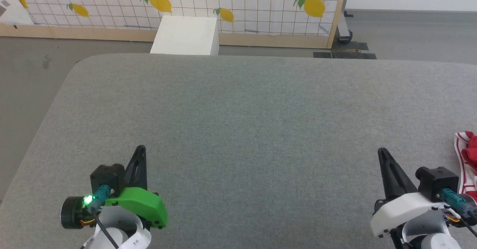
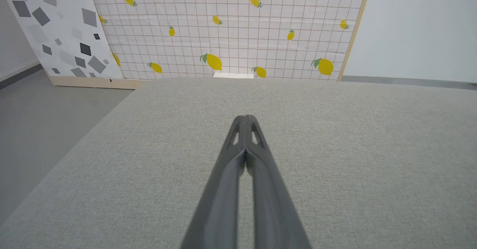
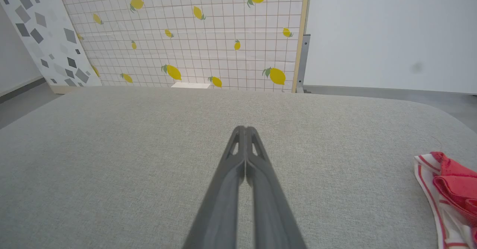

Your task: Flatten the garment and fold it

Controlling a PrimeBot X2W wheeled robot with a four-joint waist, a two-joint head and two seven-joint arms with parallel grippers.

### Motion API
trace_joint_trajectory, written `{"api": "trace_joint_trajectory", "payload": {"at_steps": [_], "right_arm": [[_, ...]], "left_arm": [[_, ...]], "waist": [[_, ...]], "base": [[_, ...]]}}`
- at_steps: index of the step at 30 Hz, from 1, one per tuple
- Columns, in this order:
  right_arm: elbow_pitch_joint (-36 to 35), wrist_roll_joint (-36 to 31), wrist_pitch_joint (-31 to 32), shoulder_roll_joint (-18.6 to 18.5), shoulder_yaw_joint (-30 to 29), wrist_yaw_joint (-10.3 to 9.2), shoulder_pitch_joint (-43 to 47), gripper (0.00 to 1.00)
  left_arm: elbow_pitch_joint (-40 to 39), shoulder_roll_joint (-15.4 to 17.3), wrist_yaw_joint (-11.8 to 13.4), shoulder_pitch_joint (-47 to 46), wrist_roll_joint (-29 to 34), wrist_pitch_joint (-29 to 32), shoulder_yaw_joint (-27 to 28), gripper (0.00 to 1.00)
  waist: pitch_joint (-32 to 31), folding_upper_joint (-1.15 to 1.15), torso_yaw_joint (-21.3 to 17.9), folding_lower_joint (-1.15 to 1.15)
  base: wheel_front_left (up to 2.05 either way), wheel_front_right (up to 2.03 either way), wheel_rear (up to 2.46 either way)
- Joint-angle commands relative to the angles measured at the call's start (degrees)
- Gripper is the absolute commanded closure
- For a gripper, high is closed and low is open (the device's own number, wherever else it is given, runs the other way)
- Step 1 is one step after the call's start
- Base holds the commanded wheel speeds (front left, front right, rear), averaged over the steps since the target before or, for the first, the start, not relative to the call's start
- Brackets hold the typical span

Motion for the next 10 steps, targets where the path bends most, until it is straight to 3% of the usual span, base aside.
{"api": "trace_joint_trajectory", "payload": {"at_steps": [1, 10], "right_arm": [[-0.6, -0.8, 0.2, 0.1, 0.3, -0.05, -0.2, 1.00], [-1.1, -1.5, 0.4, 0.1, 0.8, -0.05, -0.2, 1.00]], "left_arm": [[-0.5, -0.6, -0.4, 1.2, 0.8, 0.3, 0.5, 1.00], [-1.5, -1.6, -0.9, 1.7, 2.8, 0.9, 1.7, 1.00]], "waist": [[0.0, 0.00, 0.0, 0.00], [0.1, 0.00, -0.1, 0.00]], "base": [[0.00, 0.00, 0.00], [0.00, 0.00, 0.00]]}}
